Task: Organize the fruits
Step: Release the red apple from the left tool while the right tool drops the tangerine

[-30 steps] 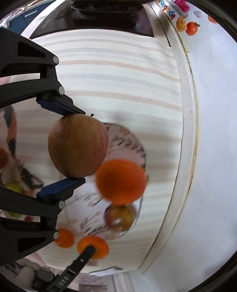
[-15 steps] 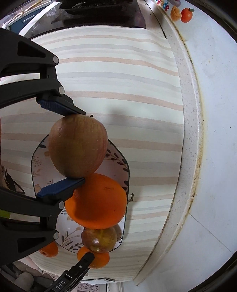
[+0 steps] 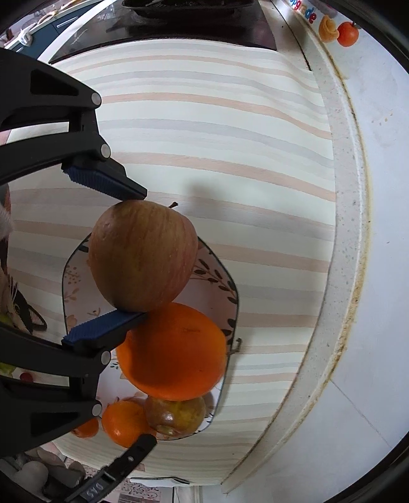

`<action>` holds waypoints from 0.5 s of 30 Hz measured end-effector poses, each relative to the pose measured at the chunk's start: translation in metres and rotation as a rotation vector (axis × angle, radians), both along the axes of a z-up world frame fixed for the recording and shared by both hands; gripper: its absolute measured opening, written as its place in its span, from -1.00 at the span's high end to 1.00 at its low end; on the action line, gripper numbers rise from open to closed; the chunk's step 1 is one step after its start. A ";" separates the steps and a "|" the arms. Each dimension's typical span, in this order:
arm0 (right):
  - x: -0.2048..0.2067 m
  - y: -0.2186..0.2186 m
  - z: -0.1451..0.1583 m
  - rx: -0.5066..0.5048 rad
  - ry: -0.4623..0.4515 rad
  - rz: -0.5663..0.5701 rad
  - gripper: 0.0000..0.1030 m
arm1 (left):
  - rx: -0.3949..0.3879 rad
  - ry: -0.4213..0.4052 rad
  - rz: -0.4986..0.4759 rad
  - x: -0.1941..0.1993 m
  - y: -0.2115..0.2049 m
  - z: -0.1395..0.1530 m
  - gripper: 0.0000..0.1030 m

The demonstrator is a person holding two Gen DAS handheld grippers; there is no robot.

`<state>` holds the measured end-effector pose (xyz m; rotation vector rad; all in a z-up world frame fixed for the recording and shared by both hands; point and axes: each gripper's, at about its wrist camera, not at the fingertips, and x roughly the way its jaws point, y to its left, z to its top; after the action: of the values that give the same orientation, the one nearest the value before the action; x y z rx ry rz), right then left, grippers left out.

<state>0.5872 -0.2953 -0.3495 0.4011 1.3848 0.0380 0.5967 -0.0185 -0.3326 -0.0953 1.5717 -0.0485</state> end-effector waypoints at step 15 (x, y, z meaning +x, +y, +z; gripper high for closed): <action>-0.051 0.022 0.054 -0.059 -0.056 0.069 -0.87 | 0.006 -0.119 -0.007 -0.029 0.008 0.049 -0.76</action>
<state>0.5366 -0.2731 -0.2953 0.3007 1.3407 0.0648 0.5677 -0.0103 -0.2840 -0.0808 1.4532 -0.0537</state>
